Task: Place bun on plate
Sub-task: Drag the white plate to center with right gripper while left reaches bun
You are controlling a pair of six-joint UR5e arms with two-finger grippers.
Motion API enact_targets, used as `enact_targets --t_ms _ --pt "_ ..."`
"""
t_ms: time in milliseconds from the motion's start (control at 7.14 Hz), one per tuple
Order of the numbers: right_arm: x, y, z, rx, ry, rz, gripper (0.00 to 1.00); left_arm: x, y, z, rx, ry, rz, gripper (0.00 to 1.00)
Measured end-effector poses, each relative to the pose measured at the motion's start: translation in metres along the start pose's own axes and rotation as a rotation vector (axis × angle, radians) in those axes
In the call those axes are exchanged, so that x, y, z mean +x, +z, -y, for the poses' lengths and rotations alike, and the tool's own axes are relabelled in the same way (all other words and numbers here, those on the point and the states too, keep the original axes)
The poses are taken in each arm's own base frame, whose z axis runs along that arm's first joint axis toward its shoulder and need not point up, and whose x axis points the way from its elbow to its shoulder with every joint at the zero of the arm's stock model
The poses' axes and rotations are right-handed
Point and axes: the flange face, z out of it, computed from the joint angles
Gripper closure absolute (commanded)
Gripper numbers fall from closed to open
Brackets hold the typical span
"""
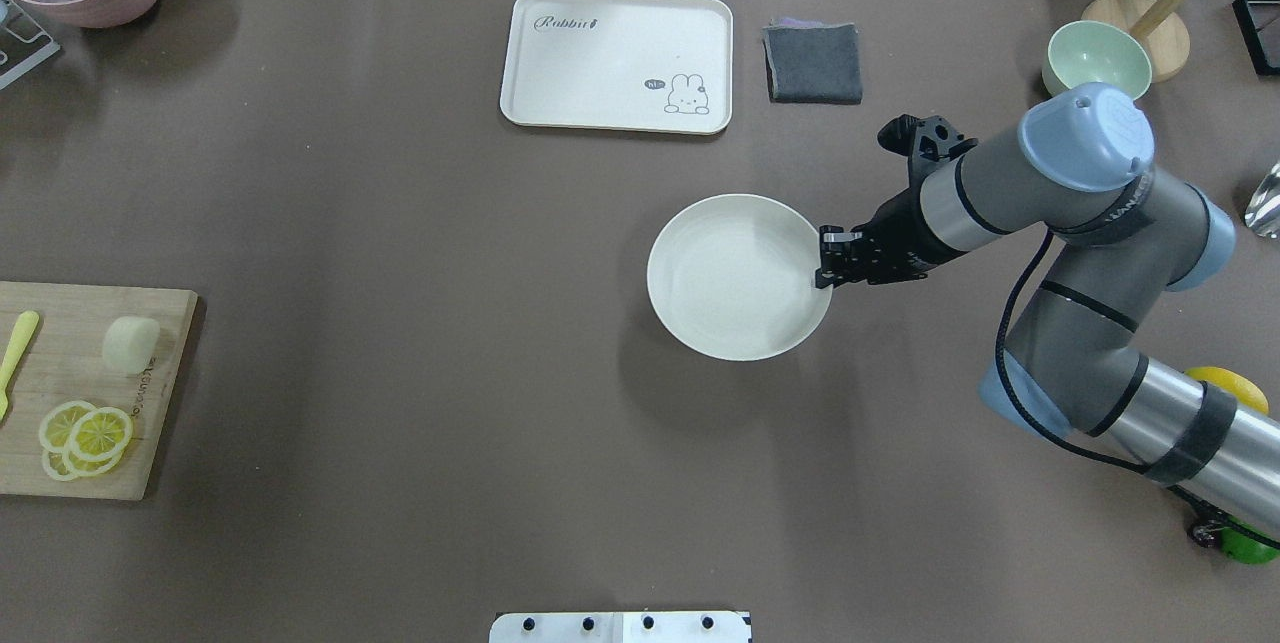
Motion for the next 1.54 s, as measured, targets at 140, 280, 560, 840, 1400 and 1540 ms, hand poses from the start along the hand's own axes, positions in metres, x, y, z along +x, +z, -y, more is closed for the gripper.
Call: enact_targets --t_ms 140,280,560,840,1400,1540 --pt "-0.021 0.016 -0.016 0.002 0.013 0.009 1.00 0.024 0.019 -0.004 0.007 -0.022 -0.011 0.03" --pt "-0.033 0.030 -0.029 0.007 0.013 0.007 1.00 0.051 0.039 -0.011 0.016 -0.045 -0.018 0.03" --pt "-0.039 0.053 -0.048 0.003 0.004 -0.008 1.00 0.107 0.075 -0.025 0.027 -0.081 -0.021 0.06" --pt "-0.043 0.072 -0.060 -0.011 -0.004 -0.022 1.00 0.135 0.104 -0.045 0.021 -0.055 0.003 0.09" --pt "-0.050 0.082 -0.068 -0.006 -0.014 -0.025 0.00 0.138 0.117 -0.062 0.004 -0.026 0.026 0.60" --pt "-0.055 0.084 -0.070 0.009 -0.016 -0.022 0.00 0.137 0.115 -0.063 0.003 -0.025 0.024 0.73"
